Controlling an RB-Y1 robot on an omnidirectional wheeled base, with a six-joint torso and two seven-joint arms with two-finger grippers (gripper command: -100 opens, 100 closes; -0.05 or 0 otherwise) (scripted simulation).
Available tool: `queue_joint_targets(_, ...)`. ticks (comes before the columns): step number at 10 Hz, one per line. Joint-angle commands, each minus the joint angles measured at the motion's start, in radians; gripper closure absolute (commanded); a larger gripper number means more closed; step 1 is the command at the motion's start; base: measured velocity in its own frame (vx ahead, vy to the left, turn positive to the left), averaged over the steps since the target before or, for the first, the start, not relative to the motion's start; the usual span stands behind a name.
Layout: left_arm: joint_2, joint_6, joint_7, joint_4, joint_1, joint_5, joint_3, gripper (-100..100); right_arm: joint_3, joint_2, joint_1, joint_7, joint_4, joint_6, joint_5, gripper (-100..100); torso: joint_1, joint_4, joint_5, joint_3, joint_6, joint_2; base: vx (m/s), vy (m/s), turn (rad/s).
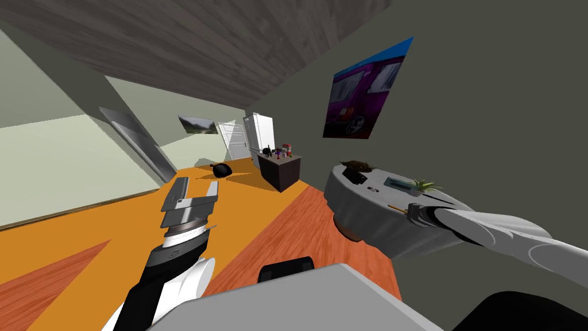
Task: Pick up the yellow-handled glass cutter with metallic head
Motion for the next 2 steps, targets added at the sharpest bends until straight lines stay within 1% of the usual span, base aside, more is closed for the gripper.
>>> queue_joint_targets(1,0.000,0.000,0.000,0.000,0.000,0.000,0.000,0,0.000,0.000,0.000,0.000,0.000,0.000,0.000,100,0.000,0.000,0.000,0.000,0.000,0.000,0.016,0.017,-0.032)
queue_joint_targets(2,0.000,0.000,0.000,0.000,0.000,0.000,0.000,0,-0.001,0.000,0.000,0.004,0.000,-0.001,-0.001,0,-0.001,0.000,0.000,0.000,-0.001,0.001,0.000,0.000,0.000)
